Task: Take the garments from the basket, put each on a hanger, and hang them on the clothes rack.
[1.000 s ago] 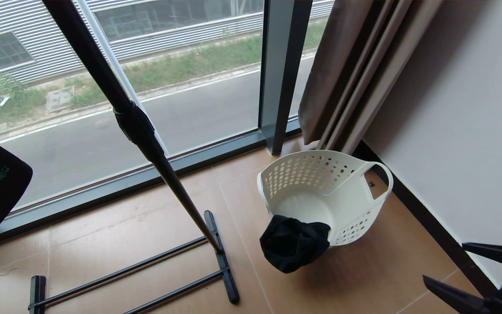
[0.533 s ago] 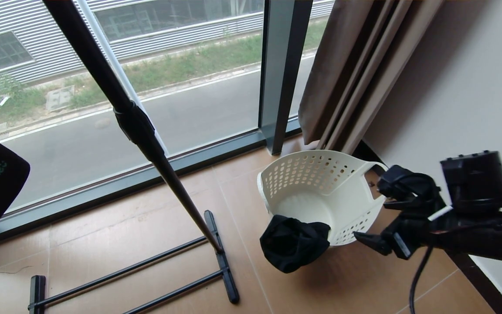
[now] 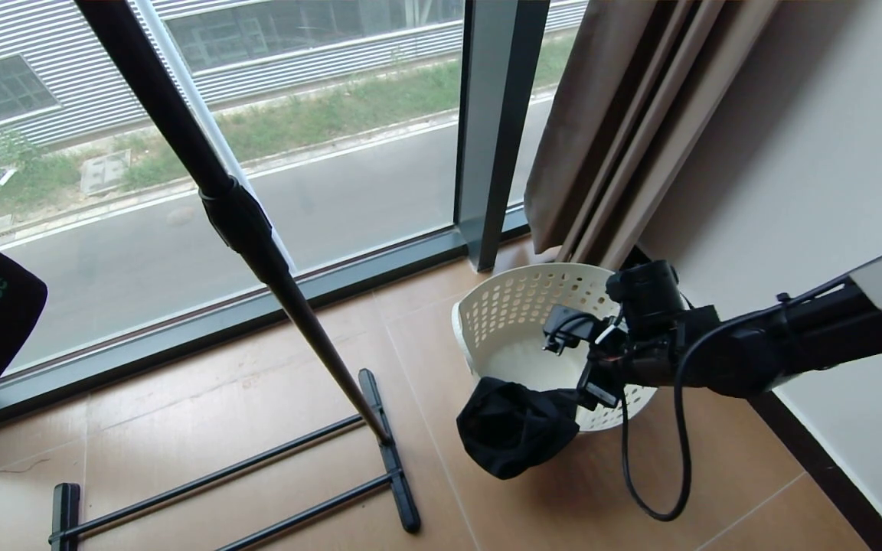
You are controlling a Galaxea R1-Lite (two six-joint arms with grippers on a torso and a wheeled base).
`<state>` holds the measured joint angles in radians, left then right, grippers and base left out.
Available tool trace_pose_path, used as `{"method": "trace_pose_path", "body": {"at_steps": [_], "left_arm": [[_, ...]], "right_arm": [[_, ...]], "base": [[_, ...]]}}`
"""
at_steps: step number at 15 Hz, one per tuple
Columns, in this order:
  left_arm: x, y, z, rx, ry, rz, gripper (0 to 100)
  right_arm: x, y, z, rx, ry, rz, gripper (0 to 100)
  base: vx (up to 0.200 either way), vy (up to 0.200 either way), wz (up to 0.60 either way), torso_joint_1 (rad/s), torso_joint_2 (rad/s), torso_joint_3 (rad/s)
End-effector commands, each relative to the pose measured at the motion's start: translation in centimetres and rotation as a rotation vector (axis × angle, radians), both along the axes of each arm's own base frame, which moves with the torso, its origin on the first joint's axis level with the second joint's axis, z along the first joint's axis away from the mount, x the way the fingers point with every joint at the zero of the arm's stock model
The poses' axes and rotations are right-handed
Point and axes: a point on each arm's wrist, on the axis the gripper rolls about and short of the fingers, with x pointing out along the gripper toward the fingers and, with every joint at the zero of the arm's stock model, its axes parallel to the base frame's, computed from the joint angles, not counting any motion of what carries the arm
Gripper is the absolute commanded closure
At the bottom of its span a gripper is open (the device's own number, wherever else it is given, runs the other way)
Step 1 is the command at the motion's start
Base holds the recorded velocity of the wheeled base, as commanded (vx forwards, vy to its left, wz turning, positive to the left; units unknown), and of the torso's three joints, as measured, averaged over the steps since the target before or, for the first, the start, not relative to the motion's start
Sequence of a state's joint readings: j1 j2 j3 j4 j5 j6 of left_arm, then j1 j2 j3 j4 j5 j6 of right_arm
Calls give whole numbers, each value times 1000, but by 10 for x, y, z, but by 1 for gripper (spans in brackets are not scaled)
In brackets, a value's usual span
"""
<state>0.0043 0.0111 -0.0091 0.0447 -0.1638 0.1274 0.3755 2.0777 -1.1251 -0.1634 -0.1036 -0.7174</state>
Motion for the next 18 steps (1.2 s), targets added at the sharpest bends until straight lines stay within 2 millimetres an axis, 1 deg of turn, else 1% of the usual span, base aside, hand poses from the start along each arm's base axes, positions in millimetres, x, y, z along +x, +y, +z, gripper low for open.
{"method": "trace_pose_path", "body": {"at_steps": [1, 3, 4, 5, 9, 13, 15, 18], "left_arm": [[0, 0, 0, 0, -1, 0, 0], [0, 0, 0, 0, -1, 0, 0], [0, 0, 0, 0, -1, 0, 0], [0, 0, 0, -2, 0, 0, 0], [0, 0, 0, -17, 2, 2, 0], [0, 0, 0, -17, 2, 2, 0], [0, 0, 0, -17, 2, 4, 0], [0, 0, 0, -17, 2, 4, 0]], "right_arm": [[25, 21, -34, -47, 31, 50, 0], [33, 34, -41, -46, 25, 71, 0], [35, 36, -43, -45, 23, 74, 0], [41, 44, -50, -58, 16, 70, 0], [59, 50, -71, -85, 6, 41, 0], [68, 53, -78, -94, -6, 27, 0], [74, 52, -87, -96, 0, 17, 0], [80, 51, -90, -94, -6, 11, 0]], "base": [[0, 0, 0, 0, 0, 0], [0, 0, 0, 0, 0, 0], [0, 0, 0, 0, 0, 0], [0, 0, 0, 0, 0, 0], [0, 0, 0, 0, 0, 0], [0, 0, 0, 0, 0, 0], [0, 0, 0, 0, 0, 0], [0, 0, 0, 0, 0, 0]]}}
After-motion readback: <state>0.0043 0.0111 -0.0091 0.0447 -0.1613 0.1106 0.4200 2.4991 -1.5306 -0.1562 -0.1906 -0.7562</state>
